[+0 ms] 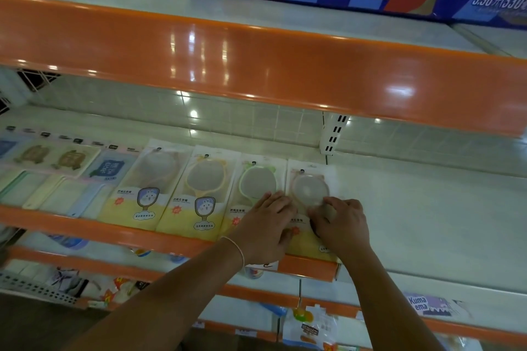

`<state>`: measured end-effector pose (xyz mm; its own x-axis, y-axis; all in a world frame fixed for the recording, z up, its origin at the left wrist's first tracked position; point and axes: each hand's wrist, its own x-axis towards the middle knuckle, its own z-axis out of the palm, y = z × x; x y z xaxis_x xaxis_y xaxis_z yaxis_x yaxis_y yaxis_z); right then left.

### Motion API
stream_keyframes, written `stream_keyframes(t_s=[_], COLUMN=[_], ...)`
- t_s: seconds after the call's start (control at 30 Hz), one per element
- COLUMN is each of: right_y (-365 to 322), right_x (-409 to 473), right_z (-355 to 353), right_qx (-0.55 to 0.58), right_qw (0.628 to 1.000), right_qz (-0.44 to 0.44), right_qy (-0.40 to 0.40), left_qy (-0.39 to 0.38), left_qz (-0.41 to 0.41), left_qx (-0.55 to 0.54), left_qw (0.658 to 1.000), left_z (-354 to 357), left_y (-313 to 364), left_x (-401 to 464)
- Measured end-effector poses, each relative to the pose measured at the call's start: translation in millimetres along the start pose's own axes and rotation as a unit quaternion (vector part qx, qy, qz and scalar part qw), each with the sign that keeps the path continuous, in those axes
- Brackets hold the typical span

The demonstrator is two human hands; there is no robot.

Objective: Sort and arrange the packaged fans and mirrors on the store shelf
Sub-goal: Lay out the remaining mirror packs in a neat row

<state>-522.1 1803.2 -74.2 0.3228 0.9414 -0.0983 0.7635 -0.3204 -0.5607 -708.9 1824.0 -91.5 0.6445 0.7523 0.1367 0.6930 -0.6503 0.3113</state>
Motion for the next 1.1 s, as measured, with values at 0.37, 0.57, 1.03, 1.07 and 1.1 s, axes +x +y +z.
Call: stream_keyframes(t_s=[0.37, 0.57, 1.03, 1.07, 1.1], right_y=[-2, -1, 11, 7, 5], right_x=[-17, -22, -20, -22, -22], right_z=[-13, -10, 4, 1, -1], right_qx=[-0.042, -0.015, -0.094, -0.081, -0.064], right_qw=[0.999, 1.0, 0.995, 0.997, 0.998], right_qz=[-0.028, 0.027, 0.005, 0.014, 0.02], right_qy=[0.005, -0.001, -0.011, -0.013, -0.015], left_qy=[0.026, 0.024, 0.043, 0.043, 0.042], left_qz=[-0.04, -0.036, -0.015, -0.013, -0.012], left_qx=[-0.02, 0.002, 0.007, 0.008, 0.01], left_qw=[0.999, 0.999, 0.999, 0.999, 0.999], left_z=[-1, 2, 10, 11, 11], left_y=[-10, -13, -11, -11, -11], left_x=[-1, -2, -2, -2, -2])
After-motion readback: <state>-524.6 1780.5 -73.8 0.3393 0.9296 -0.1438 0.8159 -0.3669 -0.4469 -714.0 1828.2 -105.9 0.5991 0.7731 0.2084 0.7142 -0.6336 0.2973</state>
